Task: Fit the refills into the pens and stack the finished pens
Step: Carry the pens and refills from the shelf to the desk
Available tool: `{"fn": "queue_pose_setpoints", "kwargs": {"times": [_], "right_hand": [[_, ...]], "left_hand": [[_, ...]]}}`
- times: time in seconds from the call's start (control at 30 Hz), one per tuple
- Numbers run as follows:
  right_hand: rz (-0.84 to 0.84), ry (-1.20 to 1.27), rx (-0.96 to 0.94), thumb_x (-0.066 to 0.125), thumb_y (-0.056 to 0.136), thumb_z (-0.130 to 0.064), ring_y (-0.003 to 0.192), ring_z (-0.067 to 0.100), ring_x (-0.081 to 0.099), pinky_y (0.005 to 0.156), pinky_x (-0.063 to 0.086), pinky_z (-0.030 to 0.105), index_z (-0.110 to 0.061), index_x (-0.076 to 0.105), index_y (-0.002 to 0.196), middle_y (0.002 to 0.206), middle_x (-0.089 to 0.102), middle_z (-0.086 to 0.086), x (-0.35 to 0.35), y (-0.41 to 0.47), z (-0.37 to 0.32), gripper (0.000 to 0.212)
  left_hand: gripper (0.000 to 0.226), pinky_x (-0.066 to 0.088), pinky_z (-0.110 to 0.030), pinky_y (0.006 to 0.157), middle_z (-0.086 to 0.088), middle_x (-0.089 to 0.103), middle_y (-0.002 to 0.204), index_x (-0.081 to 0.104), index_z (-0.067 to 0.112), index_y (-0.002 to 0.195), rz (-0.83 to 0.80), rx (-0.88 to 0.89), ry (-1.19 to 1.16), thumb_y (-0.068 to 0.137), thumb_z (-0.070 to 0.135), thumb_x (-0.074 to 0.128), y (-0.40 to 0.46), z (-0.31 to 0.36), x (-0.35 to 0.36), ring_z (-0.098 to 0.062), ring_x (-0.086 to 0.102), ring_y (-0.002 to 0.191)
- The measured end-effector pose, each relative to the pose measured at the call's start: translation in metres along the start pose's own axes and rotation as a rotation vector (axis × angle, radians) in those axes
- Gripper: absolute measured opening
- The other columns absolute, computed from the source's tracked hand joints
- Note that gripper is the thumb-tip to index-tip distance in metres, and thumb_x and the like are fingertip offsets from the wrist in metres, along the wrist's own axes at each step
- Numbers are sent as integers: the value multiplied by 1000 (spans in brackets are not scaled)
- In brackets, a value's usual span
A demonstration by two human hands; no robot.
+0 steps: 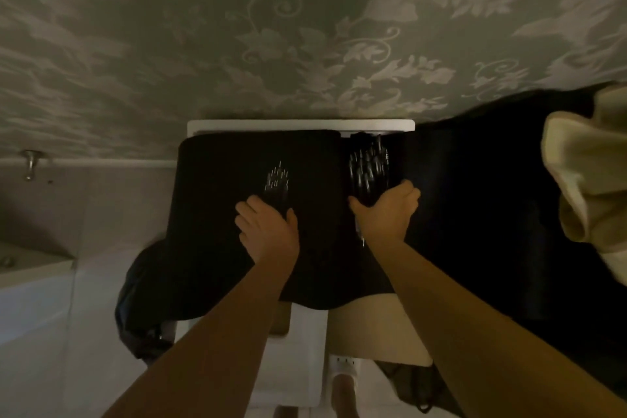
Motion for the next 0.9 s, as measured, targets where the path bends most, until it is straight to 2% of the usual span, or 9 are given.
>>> {"fn": "queue_pose_setpoints", "kwargs": {"times": [0.17, 0.3, 0.4, 0.53, 0.67, 0.73, 0.8, 0.83, 0.9], "right_hand": [[-57, -8, 6, 78, 83, -27, 133, 30, 37, 109, 36, 34, 3, 19, 149, 146, 33, 19, 25, -1, -6, 93], [-118, -42, 17, 77, 84, -22, 123, 32, 47, 100, 44, 37, 3, 35, 135, 135, 43, 21, 33, 14, -6, 71], [-166, -6, 19, 76, 84, -16, 116, 34, 55, 95, 51, 43, 0, 39, 128, 129, 50, 21, 39, 19, -4, 60], [-243, -51, -34, 71, 87, -17, 98, 31, 63, 69, 51, 32, -1, 42, 122, 116, 60, 19, 42, 23, -6, 48], [-328, -17, -20, 70, 86, -21, 78, 20, 57, 54, 44, 25, -4, 49, 114, 104, 59, 11, 41, 23, -2, 39], [-382, 29, 25, 70, 85, -21, 81, 21, 61, 59, 52, 30, -5, 51, 112, 103, 60, 11, 40, 18, 2, 35], [-433, 123, 107, 70, 85, -16, 89, 30, 67, 76, 60, 44, -6, 52, 109, 104, 63, 14, 38, 7, 9, 31], [-451, 166, 141, 70, 85, -14, 91, 32, 68, 80, 60, 48, -6, 52, 107, 104, 64, 16, 34, 0, 12, 30], [-471, 199, 172, 70, 84, -12, 89, 34, 70, 80, 59, 50, -2, 54, 109, 101, 65, 17, 25, -15, 19, 31]], "left_hand": [[48, 43, -33, 93, -15, 40, 129, 39, 6, 126, 17, 126, 21, 93, 35, 57, -3, 7, 7, -27, 45, 114], [35, 40, -28, 88, -13, 41, 125, 41, 7, 122, 29, 195, 73, 98, 32, 47, -5, 12, 14, -23, 46, 107], [30, 39, -27, 81, -13, 42, 123, 42, 8, 122, 16, 230, 82, 98, 26, 45, -7, 16, 22, -23, 48, 104], [26, 37, -24, 71, -13, 44, 119, 42, 8, 118, -35, 256, 15, 95, 20, 48, -5, 18, 26, -15, 44, 82], [31, 38, -23, 68, -15, 49, 117, 37, 7, 123, -182, 223, -5, 95, 10, 50, 2, 16, 33, -9, 42, 70], [30, 39, -25, 70, -17, 54, 112, 37, 4, 124, -257, 206, -31, 96, 9, 46, 1, 15, 32, -16, 51, 76], [27, 39, -30, 70, -17, 57, 102, 37, 1, 122, -274, 214, -80, 97, 8, 40, -3, 15, 23, -31, 58, 88], [23, 39, -28, 67, -13, 57, 95, 38, 2, 120, -264, 215, -63, 98, 10, 39, -7, 12, 17, -30, 59, 85], [14, 36, -20, 54, -1, 53, 78, 41, 10, 110, -260, 182, -31, 101, 21, 40, -17, 1, 5, -14, 55, 64]]}}
Point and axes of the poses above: each hand's wrist, its own y-axis towards the middle knuckle, its own x-axis out of the palm, z = x × y, the point moved 10 cm from there along y, towards the middle knuckle
